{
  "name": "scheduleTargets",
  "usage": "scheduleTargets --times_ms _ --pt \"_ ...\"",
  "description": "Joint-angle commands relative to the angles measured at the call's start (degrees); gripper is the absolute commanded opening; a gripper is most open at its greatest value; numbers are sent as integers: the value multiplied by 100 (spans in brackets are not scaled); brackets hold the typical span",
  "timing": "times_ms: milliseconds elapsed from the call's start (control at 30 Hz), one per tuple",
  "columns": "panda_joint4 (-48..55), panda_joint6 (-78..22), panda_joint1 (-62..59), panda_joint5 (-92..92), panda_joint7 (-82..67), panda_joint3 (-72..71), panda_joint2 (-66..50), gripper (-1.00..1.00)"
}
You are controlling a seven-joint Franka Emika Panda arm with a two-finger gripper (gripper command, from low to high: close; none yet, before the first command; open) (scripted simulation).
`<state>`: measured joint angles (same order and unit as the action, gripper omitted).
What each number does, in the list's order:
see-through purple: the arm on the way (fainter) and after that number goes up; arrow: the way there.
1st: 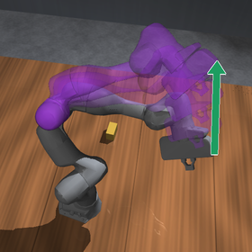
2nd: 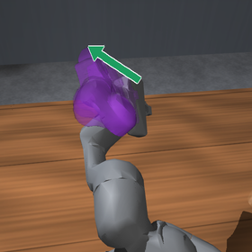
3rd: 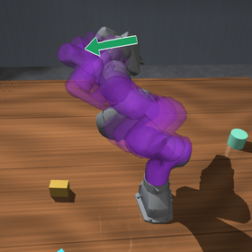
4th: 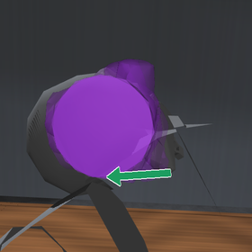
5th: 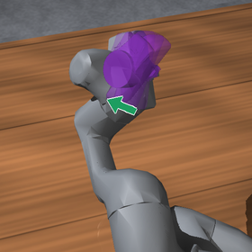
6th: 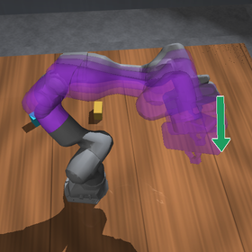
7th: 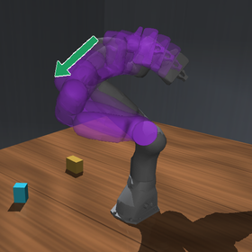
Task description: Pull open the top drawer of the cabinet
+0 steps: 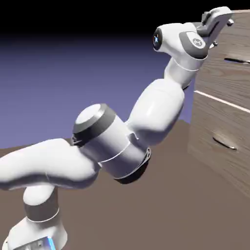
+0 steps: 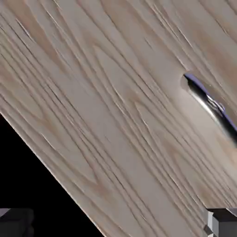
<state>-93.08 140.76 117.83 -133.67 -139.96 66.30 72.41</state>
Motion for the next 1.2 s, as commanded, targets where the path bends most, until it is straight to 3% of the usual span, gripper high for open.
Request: scheduleTargets --times_ms 0,233,600,633,667,1167 --pt "93 -45 160 -183 -250 91 54 0" --pt "742 -363 1280 -1461 -1993 724 434 0" --pt "2434 241 2354 -1411 -2605 893 533 0" --pt "2434 241 2354 -1411 -2605 893 533 -100" --pt "2434 241 2354 -1411 -2605 893 533 -100" --pt "-679 -1381 902 -1936 -2606 -150 1531 -100"
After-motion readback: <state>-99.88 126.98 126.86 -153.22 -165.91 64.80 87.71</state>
